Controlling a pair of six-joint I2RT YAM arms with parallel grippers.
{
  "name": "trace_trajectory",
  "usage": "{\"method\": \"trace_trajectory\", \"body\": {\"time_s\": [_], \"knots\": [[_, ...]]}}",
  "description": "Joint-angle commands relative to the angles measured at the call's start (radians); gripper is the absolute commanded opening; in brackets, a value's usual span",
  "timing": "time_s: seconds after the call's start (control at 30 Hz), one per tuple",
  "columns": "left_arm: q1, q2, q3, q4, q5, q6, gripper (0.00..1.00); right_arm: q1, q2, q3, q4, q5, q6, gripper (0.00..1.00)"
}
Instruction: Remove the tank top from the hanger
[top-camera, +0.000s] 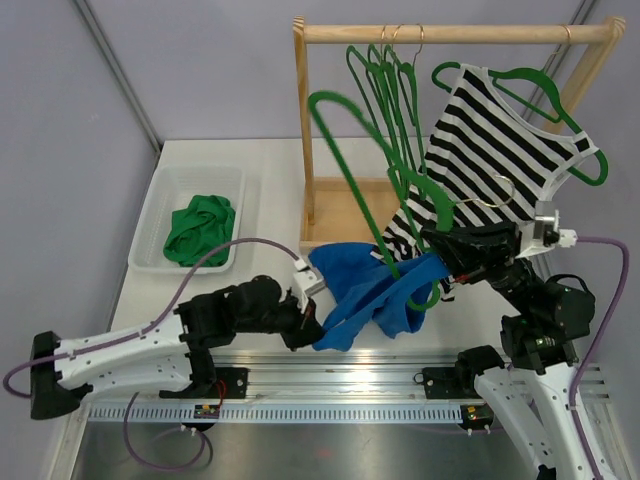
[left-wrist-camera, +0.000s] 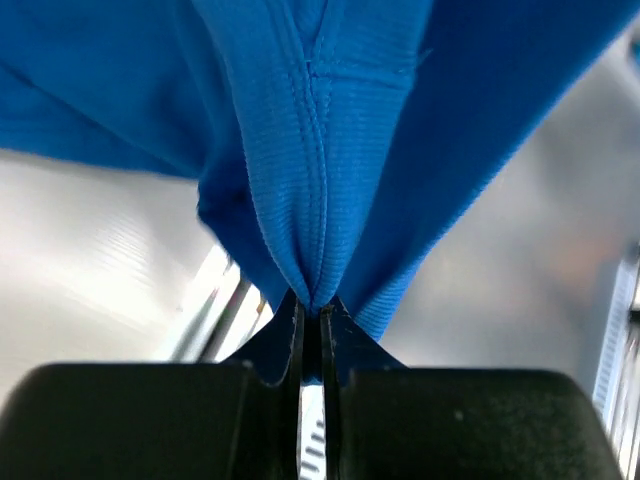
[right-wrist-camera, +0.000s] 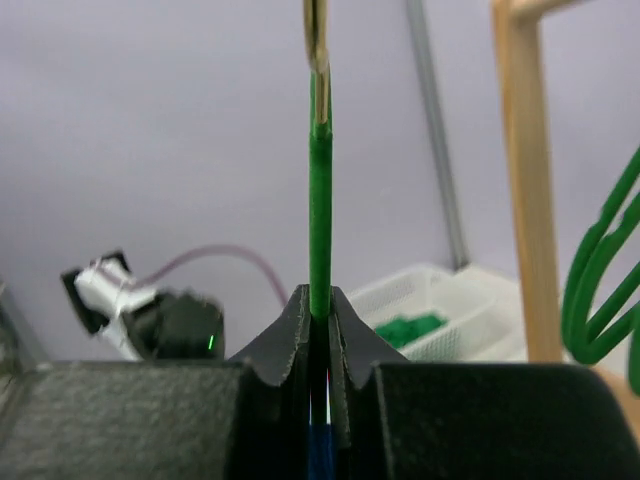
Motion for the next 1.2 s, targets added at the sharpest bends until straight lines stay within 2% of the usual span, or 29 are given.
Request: {"method": "trace_trajectory", "body": {"time_s": [0.0, 0.03, 0.13, 0.3, 0.4, 0.43, 0.5, 0.53, 0.6, 0.63, 0.7, 0.73, 0.8, 0.83, 0.87, 0.93, 0.97, 1.1, 1.17], "knots": [[-0.117, 0.121, 0.039, -0.027, -0.09, 0.011, 0.0, 0.0, -0.067, -0.042, 0.335, 0.34, 0.031, 0.0], [-0.173, 0.19, 0.045, -0.064, -0.131, -0.001, 0.0, -0.001, -0.081, -0.052, 0.358, 0.394, 0.014, 0.0], [-0.223, 0.286, 0.043, -0.084, -0.213, -0.061, 0.0, -0.001, -0.124, -0.046, 0.364, 0.583, -0.081, 0.0], [-0.226, 0.298, 0.022, -0.106, -0.332, -0.136, 0.0, -0.001, -0.106, 0.065, 0.186, 0.576, -0.192, 0.0], [-0.223, 0.248, 0.064, -0.202, -0.464, -0.191, 0.0, -0.001, -0.039, 0.231, -0.114, 0.473, -0.227, 0.0], [-0.223, 0.232, 0.081, -0.231, -0.551, -0.226, 0.0, -0.001, 0.028, 0.363, -0.324, 0.402, -0.244, 0.0], [-0.212, 0.196, 0.143, -0.326, -0.633, -0.257, 0.02, -0.001, 0.104, 0.486, -0.525, 0.34, -0.294, 0.0], [-0.209, 0.186, 0.167, -0.355, -0.708, -0.277, 0.07, -0.001, 0.171, 0.588, -0.675, 0.286, -0.311, 0.0], [-0.185, 0.157, 0.222, -0.426, -0.768, -0.295, 0.14, -0.001, 0.233, 0.666, -0.786, 0.27, -0.354, 0.0], [-0.168, 0.15, 0.235, -0.438, -0.777, -0.285, 0.22, -0.001, 0.288, 0.736, -0.896, 0.292, -0.367, 0.0], [-0.124, 0.134, 0.262, -0.463, -0.773, -0.266, 0.34, -0.001, 0.331, 0.795, -0.985, 0.33, -0.428, 0.0], [-0.114, 0.133, 0.285, -0.475, -0.784, -0.259, 0.51, -0.001, 0.359, 0.85, -1.065, 0.408, -0.446, 0.0], [-0.103, 0.131, 0.309, -0.512, -0.796, -0.254, 0.7, 0.0, 0.365, 0.885, -1.11, 0.479, -0.485, 0.0], [-0.103, 0.13, 0.322, -0.524, -0.808, -0.25, 0.75, -0.001, 0.374, 0.928, -1.148, 0.54, -0.492, 0.0], [-0.103, 0.128, 0.325, -0.532, -0.811, -0.247, 0.85, 0.0, 0.382, 0.95, -1.167, 0.565, -0.503, 0.0], [-0.102, 0.116, 0.326, -0.547, -0.819, -0.237, 0.95, -0.001, 0.412, 1.02, -1.223, 0.643, -0.506, 0.0], [-0.1, 0.11, 0.322, -0.552, -0.82, -0.234, 0.99, -0.001, 0.425, 1.039, -1.237, 0.658, -0.515, 0.0], [-0.099, 0.079, 0.293, -0.577, -0.83, -0.234, 0.99, -0.001, 0.459, 1.088, -1.274, 0.669, -0.526, 0.0], [-0.097, 0.053, 0.269, -0.578, -0.831, -0.237, 0.99, -0.001, 0.462, 1.097, -1.288, 0.723, -0.529, 0.0]]}}
